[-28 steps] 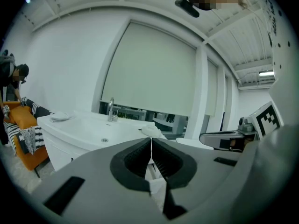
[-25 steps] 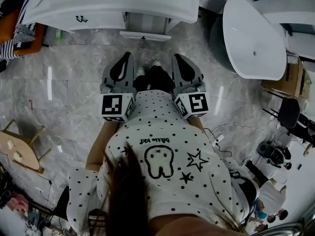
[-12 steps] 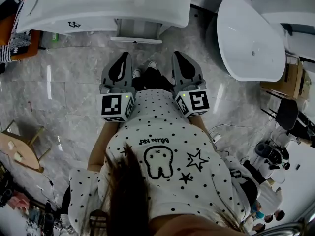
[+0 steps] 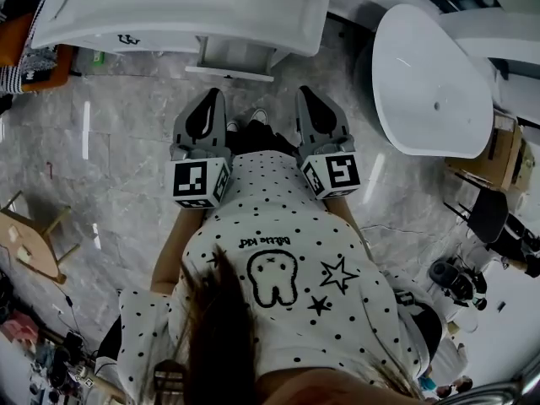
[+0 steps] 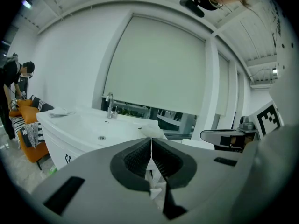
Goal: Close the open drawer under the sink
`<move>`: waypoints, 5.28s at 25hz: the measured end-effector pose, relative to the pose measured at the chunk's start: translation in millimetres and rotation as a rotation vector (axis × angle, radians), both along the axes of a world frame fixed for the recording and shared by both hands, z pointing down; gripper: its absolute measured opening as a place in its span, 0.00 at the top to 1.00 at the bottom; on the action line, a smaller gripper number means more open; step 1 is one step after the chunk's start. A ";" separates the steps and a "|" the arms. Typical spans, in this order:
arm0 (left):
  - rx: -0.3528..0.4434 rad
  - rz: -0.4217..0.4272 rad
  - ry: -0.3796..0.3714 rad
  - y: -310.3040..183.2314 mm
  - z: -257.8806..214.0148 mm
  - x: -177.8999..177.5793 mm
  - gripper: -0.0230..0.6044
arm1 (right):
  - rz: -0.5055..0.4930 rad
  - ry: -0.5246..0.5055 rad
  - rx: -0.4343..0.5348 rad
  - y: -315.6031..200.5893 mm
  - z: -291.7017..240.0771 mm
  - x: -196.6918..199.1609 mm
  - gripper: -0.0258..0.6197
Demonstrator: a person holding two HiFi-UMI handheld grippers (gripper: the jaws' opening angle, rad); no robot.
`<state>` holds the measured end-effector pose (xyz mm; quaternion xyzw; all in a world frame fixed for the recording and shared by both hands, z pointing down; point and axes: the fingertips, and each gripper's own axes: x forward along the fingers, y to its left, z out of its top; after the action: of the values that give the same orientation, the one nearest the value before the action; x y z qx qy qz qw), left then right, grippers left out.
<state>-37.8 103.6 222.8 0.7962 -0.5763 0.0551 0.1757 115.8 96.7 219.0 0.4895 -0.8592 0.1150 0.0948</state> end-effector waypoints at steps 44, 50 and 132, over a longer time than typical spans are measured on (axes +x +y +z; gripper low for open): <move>0.016 0.186 0.181 -95.9 -1.9 -17.7 0.94 | 0.138 0.065 -0.051 -71.5 17.0 -24.0 0.94; 0.052 0.215 0.183 -105.9 -8.5 -24.8 0.94 | 0.159 0.063 -0.055 -78.3 17.5 -29.4 0.94; -0.676 0.155 -0.161 -56.4 448.4 4.1 0.75 | 0.030 0.071 -0.299 -93.7 135.7 -3.9 0.94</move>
<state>-33.7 47.2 671.3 0.7276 -0.4755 0.3184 0.3783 111.9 3.1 354.7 0.4864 -0.8212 0.2259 0.1952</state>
